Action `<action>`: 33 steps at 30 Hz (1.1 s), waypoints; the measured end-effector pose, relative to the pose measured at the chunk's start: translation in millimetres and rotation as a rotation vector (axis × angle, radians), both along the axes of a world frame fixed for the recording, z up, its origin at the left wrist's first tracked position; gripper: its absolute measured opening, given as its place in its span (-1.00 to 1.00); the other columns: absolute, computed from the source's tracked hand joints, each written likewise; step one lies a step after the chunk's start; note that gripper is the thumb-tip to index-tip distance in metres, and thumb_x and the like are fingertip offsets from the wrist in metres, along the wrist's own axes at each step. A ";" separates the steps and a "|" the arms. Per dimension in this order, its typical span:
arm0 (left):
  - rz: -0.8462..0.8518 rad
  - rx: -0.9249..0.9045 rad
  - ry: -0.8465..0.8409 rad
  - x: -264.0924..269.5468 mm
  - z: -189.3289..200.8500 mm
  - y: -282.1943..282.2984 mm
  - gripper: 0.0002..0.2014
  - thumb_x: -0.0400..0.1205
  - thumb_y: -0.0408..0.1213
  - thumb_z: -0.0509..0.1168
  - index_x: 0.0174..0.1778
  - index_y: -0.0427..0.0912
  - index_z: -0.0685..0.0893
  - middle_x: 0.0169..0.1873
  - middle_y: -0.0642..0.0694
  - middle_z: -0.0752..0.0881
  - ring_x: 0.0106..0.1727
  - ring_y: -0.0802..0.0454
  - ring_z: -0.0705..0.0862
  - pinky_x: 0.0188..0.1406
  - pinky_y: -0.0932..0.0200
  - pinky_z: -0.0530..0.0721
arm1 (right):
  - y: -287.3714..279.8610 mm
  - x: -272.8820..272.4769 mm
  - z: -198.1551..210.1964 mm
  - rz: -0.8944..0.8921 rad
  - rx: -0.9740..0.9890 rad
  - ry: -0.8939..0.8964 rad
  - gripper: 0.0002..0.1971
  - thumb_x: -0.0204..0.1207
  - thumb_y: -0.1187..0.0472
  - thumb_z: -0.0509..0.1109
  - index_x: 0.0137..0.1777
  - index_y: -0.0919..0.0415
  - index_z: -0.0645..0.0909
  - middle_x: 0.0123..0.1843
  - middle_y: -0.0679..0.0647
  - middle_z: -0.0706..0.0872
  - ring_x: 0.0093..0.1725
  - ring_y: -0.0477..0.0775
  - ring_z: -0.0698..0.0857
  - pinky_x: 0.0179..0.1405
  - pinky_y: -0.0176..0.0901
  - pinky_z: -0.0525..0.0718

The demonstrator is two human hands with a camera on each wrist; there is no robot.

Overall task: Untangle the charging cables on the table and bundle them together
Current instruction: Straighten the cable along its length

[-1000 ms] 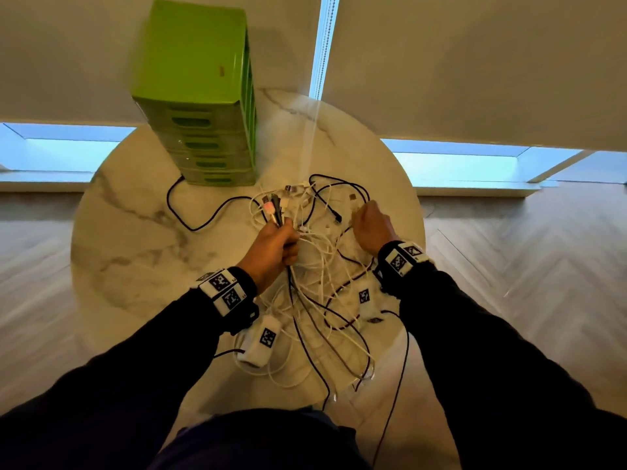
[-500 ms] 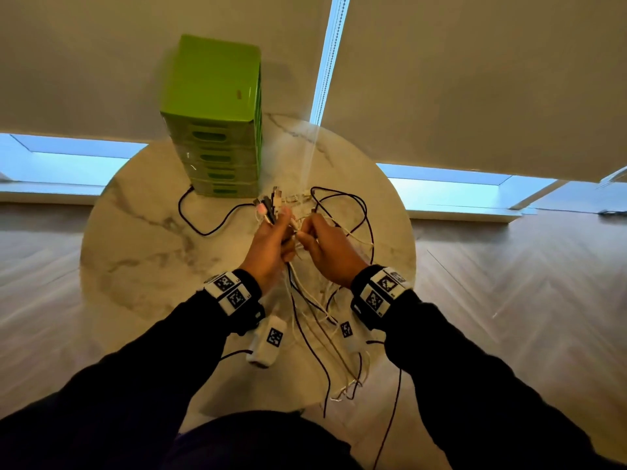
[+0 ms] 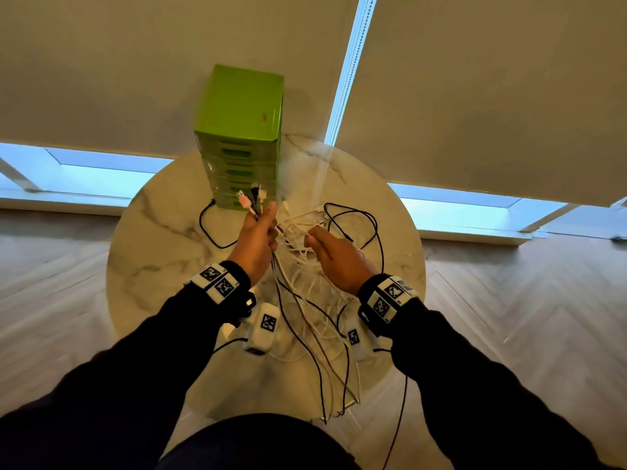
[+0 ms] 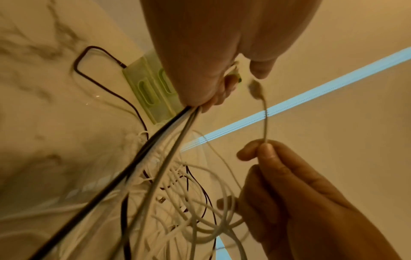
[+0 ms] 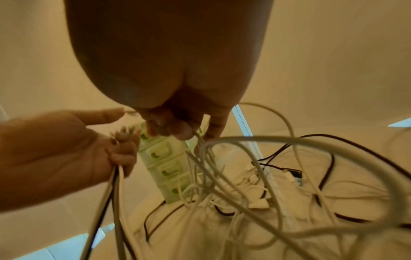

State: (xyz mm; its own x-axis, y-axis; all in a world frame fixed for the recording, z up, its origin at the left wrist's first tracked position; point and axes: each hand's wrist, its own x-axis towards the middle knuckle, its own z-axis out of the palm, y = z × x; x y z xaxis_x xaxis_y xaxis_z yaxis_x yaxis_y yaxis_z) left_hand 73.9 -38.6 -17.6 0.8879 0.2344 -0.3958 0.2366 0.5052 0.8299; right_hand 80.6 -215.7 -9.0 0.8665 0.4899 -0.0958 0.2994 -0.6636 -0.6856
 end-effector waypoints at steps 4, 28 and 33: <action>0.006 -0.027 0.059 0.3 -1.5 -0.9 -0.72 0.73 0.08 0.28 0.14 -0.04 0.47 -0.39 0.10 0.38 -0.43 0.18 0.27 -0.38 0.22 0.24 | 15.6 8.4 11.5 -0.075 0.066 -0.033 -0.72 0.81 -0.04 0.09 0.23 0.06 0.57 -0.08 -0.01 0.76 -0.15 0.08 0.70 -0.08 -0.01 0.64; 0.181 -0.116 -0.053 12.0 13.3 19.6 -0.62 0.84 0.07 0.01 -0.21 -0.06 0.43 -0.43 0.03 0.51 -0.37 0.08 0.58 -0.26 0.13 0.59 | -1.2 -3.4 -0.4 0.139 -0.190 0.014 -0.70 0.83 -0.05 0.01 -0.11 -0.10 0.47 -0.44 -0.23 0.51 -0.36 -0.24 0.51 0.36 0.18 0.40; 0.228 -0.135 -0.184 26.4 41.4 58.2 -0.59 0.83 0.12 -0.01 -0.27 -0.02 0.38 -0.50 0.07 0.28 -0.53 0.12 0.24 -0.56 0.22 0.29 | -40.8 2.4 -38.5 0.060 -0.295 0.091 -0.66 0.79 -0.17 -0.01 -0.16 -0.21 0.48 -0.38 -0.18 0.57 -0.28 -0.11 0.58 0.36 0.25 0.51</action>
State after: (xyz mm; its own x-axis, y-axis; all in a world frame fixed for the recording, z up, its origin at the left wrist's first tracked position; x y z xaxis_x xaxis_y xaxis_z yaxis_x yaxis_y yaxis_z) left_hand 100.3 19.7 23.8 0.8781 0.3916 -0.2750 -0.0427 0.6366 0.7700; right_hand 83.0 -256.5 -47.4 0.8183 0.4792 -0.3175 0.2899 -0.8210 -0.4918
